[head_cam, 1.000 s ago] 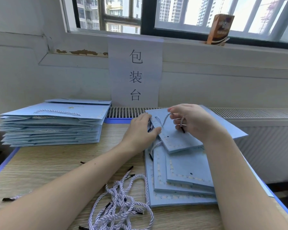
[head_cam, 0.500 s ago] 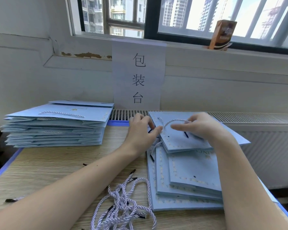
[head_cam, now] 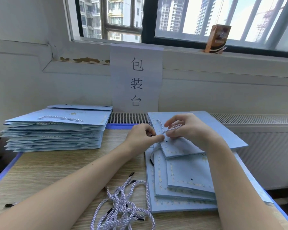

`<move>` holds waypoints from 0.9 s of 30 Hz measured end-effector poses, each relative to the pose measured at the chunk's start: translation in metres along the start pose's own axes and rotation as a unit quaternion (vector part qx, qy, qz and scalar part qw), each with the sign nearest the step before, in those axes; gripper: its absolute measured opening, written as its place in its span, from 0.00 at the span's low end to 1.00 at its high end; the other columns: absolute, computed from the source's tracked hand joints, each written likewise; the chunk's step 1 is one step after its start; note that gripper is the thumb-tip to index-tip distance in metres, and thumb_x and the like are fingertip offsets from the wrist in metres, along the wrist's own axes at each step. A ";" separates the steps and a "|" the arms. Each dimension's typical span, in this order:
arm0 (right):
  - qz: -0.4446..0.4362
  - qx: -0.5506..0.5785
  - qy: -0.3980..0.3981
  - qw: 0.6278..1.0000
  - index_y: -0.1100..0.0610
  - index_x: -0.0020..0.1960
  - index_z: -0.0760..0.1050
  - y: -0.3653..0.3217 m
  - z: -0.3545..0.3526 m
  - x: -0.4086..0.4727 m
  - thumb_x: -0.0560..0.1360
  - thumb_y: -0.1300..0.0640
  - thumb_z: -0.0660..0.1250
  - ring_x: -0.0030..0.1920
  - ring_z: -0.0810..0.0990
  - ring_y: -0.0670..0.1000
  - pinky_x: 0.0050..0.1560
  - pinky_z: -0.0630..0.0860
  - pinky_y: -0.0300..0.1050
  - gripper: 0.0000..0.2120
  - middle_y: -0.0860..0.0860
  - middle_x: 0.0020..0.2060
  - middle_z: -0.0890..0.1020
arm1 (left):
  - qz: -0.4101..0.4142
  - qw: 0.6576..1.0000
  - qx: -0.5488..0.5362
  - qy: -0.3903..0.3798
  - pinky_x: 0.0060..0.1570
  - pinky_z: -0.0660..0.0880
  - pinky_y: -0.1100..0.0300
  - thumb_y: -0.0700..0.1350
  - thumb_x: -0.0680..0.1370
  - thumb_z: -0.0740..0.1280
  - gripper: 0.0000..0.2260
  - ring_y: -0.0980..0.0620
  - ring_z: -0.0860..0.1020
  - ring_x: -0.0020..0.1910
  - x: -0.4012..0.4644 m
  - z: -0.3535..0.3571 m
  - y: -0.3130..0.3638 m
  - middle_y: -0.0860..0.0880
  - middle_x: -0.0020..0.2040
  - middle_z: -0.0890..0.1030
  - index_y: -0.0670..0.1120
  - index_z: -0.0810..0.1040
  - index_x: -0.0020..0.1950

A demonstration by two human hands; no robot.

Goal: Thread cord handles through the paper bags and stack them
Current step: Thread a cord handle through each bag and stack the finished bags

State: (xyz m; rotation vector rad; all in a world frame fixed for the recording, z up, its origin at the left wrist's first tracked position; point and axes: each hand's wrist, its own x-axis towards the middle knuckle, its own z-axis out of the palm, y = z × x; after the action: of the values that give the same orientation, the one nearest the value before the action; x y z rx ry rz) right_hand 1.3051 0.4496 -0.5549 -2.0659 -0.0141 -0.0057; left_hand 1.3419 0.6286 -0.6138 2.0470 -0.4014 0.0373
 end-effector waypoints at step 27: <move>-0.108 -0.188 0.068 0.974 0.50 0.41 0.82 -0.002 0.028 0.008 0.75 0.69 0.65 0.36 0.75 0.49 0.32 0.68 0.31 0.16 0.48 0.36 0.81 | -0.063 0.958 -0.273 0.063 0.26 0.69 0.64 0.33 0.76 0.64 0.08 0.55 0.72 0.25 -0.002 -0.010 0.004 0.45 0.34 0.80 0.37 0.81 0.51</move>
State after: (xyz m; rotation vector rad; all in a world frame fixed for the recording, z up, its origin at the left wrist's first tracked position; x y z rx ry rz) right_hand 1.3130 0.4752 -0.5660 -2.4274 -0.1648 -0.3051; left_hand 1.3403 0.6360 -0.6052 1.5089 -0.1723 -0.0205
